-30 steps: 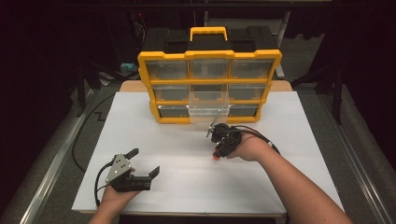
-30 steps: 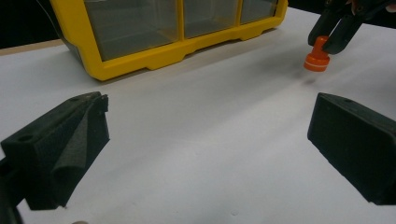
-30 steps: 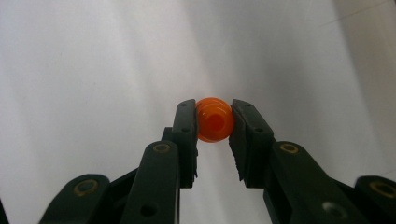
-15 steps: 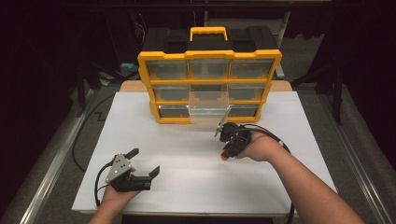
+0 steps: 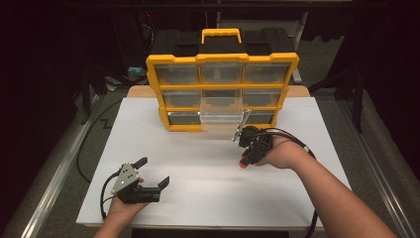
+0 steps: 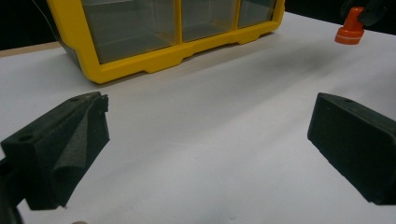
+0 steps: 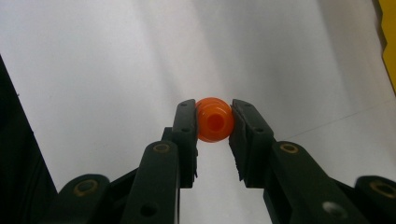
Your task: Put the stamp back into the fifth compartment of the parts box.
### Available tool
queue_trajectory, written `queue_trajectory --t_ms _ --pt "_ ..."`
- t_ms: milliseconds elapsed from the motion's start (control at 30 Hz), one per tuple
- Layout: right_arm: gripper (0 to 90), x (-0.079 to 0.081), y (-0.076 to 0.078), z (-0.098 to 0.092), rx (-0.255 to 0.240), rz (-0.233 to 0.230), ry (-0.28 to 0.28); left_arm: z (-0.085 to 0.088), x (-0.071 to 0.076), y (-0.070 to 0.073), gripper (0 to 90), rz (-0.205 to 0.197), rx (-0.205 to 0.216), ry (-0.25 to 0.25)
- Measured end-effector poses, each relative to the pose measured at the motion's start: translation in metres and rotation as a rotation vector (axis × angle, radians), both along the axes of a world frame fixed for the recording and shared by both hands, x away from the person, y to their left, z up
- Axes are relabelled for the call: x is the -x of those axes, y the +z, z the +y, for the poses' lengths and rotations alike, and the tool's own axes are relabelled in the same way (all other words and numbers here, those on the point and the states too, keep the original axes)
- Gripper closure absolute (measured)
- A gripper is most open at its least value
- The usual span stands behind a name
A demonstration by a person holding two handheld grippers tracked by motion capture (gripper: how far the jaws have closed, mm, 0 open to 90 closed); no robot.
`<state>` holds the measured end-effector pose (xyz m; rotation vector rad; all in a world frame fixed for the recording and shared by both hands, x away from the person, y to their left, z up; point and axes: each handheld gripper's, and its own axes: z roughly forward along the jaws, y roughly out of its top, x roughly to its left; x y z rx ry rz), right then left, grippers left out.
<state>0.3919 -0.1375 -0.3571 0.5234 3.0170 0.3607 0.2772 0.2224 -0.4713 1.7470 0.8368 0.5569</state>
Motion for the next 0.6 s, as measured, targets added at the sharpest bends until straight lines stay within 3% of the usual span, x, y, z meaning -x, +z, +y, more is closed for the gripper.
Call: queue_trajectory --t_ms 600 --pt "73.7 -0.002 0.035 0.003 -0.006 0.002 0.004 0.000 0.000 0.000 0.2 -0.007 0.004 -0.009"
